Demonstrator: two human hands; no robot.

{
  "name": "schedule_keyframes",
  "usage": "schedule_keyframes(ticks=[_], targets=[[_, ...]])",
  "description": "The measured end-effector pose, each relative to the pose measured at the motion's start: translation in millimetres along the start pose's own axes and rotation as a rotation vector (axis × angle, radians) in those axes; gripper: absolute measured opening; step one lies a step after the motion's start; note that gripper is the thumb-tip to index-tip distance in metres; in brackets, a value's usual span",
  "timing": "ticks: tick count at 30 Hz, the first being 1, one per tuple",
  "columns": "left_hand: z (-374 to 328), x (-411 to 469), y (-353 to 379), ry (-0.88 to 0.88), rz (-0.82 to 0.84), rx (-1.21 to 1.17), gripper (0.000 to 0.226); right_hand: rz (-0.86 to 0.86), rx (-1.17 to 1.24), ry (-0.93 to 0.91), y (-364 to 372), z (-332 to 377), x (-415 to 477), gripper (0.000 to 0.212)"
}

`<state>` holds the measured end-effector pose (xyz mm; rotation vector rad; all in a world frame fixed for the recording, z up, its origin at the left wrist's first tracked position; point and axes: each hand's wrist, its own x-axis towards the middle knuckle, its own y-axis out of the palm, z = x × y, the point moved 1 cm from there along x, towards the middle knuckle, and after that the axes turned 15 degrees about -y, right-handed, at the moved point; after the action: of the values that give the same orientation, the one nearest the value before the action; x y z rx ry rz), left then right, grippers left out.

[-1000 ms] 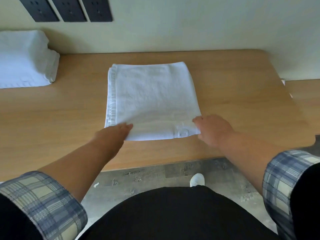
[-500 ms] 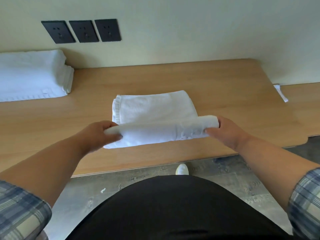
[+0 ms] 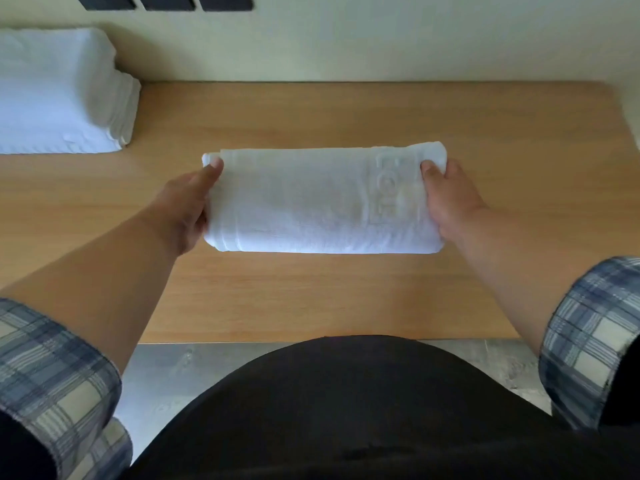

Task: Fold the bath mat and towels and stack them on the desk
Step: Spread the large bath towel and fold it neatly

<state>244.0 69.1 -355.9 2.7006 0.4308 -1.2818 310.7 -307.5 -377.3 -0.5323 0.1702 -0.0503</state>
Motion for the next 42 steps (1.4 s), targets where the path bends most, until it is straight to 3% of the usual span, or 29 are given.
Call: schedule_keyframes(ticks=[4,6,12,18,23,26,27,29,32,34,38,40,42], targets=[[16.0,11.2,1.7,0.023,0.035,0.258,0.061,-0.019,-0.020,0.060,11.6,-10.5,24.8,0.040],[16.6,19.5,2.0,0.064,-0.036,0.314,0.066,-0.011,-0.025,0.083,15.0,-13.0,33.2,0.040],[17.5,33.7,6.6,0.170,-0.322,0.574,0.043,-0.013,-0.085,0.124,20.4,-13.4,41.3,0.045],[27.5,37.4,11.5,0.096,-0.439,0.691,0.045,0.026,-0.063,0.078,10.9,-12.1,26.7,0.058],[21.4,38.4,21.7,0.075,-0.544,0.851,0.043,0.105,-0.190,-0.033,13.2,-13.2,20.5,0.046],[13.7,34.5,31.9,0.015,-0.648,0.836,0.047,0.053,-0.289,-0.032,20.2,-5.9,22.2,0.055],[12.7,30.6,36.4,0.047,-0.724,0.839,0.050,0.021,-0.342,-0.056,21.6,-3.2,20.9,0.059],[12.3,20.2,52.2,0.279,-0.828,0.919,0.056,-0.044,-0.400,-0.147,23.8,1.8,17.8,0.060],[18.3,14.2,81.9,0.659,-0.532,1.212,0.054,-0.077,-0.334,-0.253,25.6,7.2,17.3,0.047],[22.9,23.5,86.8,0.613,-0.396,1.381,0.056,-0.105,-0.275,-0.281,23.5,9.2,18.4,0.042],[24.0,41.9,78.5,0.438,-0.439,1.454,0.064,-0.142,-0.330,-0.462,25.3,22.8,15.0,0.041],[24.0,42.4,82.2,0.423,-0.445,1.495,0.068,0.019,-0.501,-0.621,40.0,30.6,12.2,0.047],[24.1,40.0,87.6,0.406,-0.456,1.509,0.069,0.350,-0.669,-0.705,57.6,30.6,9.7,0.057]])
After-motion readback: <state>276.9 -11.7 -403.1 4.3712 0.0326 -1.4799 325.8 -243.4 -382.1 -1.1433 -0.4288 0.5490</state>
